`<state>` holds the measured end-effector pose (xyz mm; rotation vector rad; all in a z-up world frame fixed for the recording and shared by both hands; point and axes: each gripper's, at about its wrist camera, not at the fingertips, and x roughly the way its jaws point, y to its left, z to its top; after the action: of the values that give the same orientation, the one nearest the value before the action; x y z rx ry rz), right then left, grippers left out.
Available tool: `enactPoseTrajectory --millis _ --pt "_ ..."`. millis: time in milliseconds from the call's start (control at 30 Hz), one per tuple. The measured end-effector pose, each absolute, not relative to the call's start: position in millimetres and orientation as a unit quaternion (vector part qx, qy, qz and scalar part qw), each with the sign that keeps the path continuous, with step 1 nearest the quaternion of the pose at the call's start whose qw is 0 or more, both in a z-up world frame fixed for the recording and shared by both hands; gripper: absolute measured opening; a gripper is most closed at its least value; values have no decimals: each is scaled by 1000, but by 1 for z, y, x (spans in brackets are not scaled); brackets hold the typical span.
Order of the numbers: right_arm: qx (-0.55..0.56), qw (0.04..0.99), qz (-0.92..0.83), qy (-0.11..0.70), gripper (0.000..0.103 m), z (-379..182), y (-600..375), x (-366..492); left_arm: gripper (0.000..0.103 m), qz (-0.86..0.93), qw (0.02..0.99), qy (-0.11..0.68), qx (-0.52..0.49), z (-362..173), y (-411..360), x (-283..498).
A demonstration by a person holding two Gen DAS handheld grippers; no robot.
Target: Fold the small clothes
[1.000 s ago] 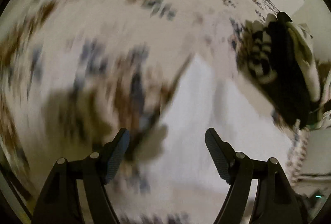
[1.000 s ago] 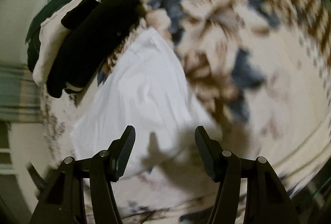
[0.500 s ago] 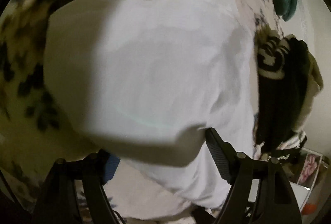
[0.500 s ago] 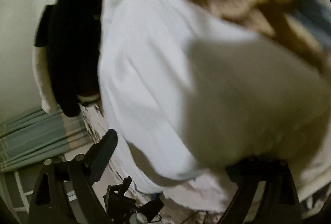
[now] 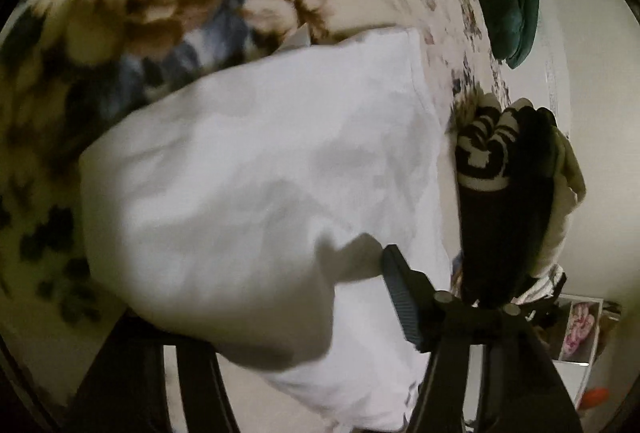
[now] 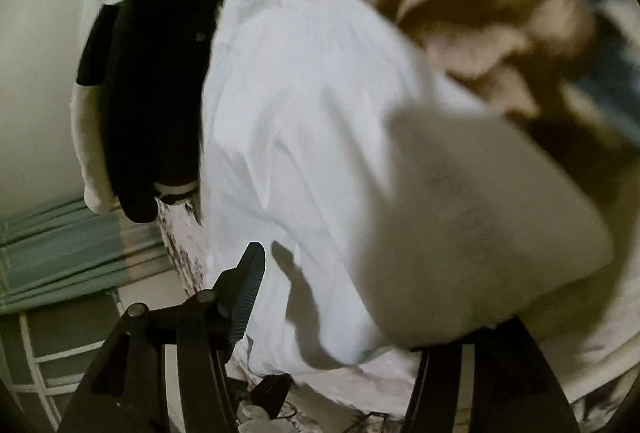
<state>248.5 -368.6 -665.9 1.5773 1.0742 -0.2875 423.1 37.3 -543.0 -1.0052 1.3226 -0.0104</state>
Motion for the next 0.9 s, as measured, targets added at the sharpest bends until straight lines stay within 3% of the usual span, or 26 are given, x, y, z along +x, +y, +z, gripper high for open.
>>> enactPoseTrajectory --millis 33,100,233,567,733,900 --pt "675 571 -129 450 55 -667 -368 247 22 1 686 579 -442 -539 36 424" --pt "676 577 -149 434 14 -666 -368 244 14 0 708 570 -416 -528 28 429" --pt "658 599 -143 434 10 -641 -366 242 11 -30 746 548 -377 -489 19 424" --pt "635 609 -116 461 9 -529 -346 182 11 -62 729 569 -377 -380 47 339" --pt "635 576 -127 499 9 -494 -337 110 11 -34 690 614 -382 -363 70 282" --pt "639 532 -153 534 9 -495 -330 57 11 -16 652 654 -384 -383 70 251"
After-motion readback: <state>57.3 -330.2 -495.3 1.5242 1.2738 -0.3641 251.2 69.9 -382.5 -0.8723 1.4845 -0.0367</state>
